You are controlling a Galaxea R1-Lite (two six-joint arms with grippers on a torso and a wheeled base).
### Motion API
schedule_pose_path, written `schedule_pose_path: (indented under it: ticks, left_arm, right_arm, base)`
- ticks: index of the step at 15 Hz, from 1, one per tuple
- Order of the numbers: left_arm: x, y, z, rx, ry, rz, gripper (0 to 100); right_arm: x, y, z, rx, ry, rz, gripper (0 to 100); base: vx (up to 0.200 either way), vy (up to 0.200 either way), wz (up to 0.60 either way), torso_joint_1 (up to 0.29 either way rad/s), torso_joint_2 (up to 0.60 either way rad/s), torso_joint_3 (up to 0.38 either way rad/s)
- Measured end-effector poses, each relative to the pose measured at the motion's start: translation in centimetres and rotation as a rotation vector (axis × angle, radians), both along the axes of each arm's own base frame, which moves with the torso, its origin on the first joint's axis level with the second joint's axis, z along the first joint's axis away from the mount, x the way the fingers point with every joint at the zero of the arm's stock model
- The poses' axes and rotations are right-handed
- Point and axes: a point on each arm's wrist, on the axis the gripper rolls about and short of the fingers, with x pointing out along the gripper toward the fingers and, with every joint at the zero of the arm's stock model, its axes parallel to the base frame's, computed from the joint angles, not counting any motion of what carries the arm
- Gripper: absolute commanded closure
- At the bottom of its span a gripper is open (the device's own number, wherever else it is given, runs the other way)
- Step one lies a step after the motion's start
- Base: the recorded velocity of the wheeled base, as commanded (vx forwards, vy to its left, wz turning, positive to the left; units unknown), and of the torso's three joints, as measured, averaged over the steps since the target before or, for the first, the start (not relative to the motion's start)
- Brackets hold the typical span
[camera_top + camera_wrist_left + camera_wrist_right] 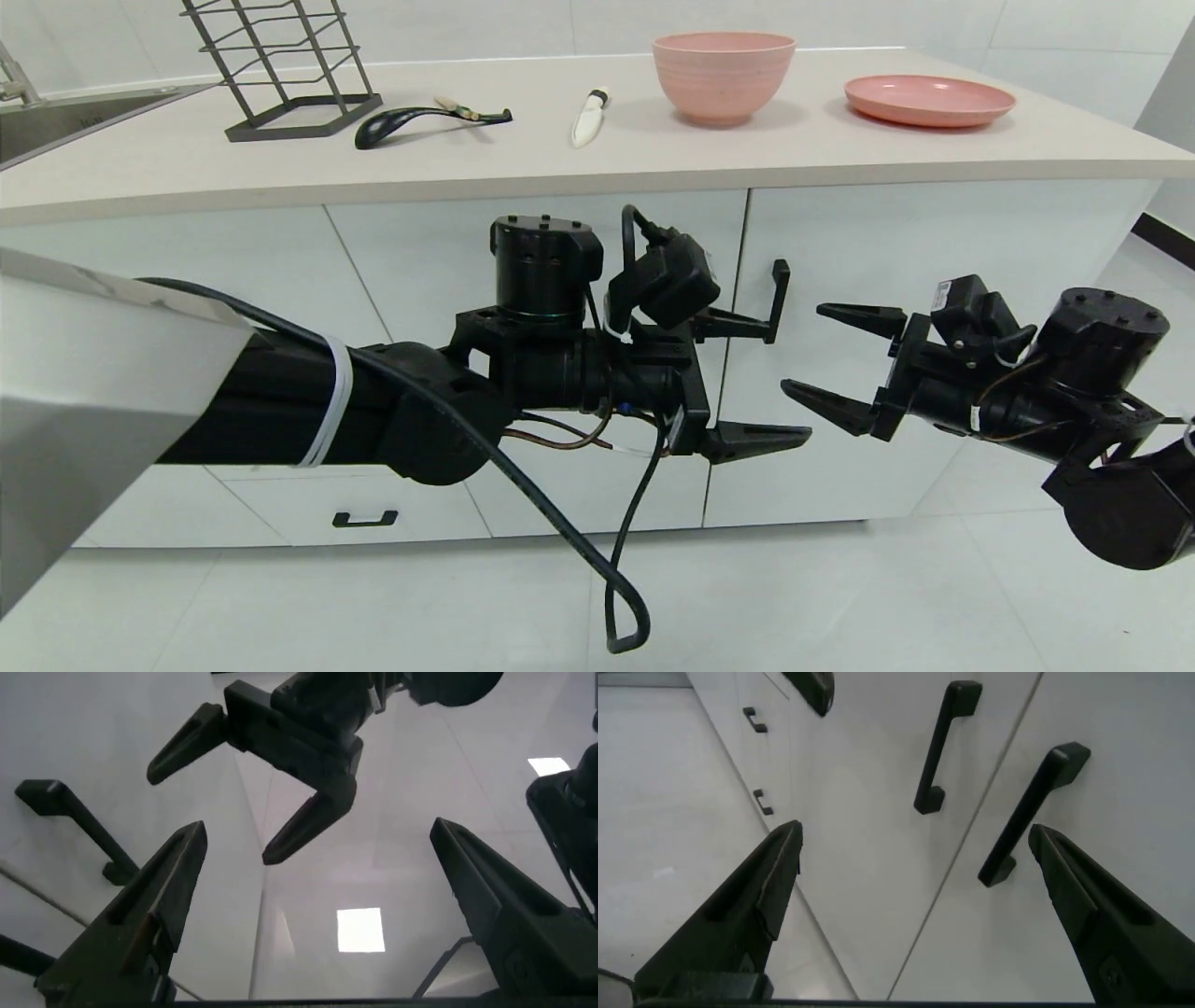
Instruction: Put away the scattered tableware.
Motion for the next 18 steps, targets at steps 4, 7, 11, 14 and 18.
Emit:
schedule_pose_path:
  ticks: [4,7,11,14,18]
  left_arm:
    - [1.1,0.9,0.5,0.002,0.004,0.039,0]
    - [1.7,1.7,0.5,0.005,0.001,0.086,0]
    - [1.9,1.8,0.4,0.006,0.002,0.094,0]
    - [2.1,1.8,0.3,0.008,0.002,0.104,0]
    - [2.3,1.7,0.3,0.008,-0.007,0.142,0]
  right_arm:
    - [2.4,0.2,-0.8,0.002,-0.017,0.010,0]
    - [4.1,0.4,-0.9,0.013,-0.036,0.008,0]
    - [5.5,0.7,-0.8,0.019,-0.065,0.016,0]
    - [5.9,1.1,-1.2,0.018,-0.061,0.026,0]
    - [6.6,1.6,-1.3,0.021,-0.074,0.050,0]
  base:
    - [0.000,0.000,0.00,0.000,0.00,0.000]
    - [0.000,0.000,0.00,0.000,0.00,0.000]
    - [0.000,0.000,0.00,0.000,0.00,0.000]
    - [0.000,0.000,0.00,0.000,0.00,0.000]
    - [0.000,0.000,0.00,0.000,0.00,0.000]
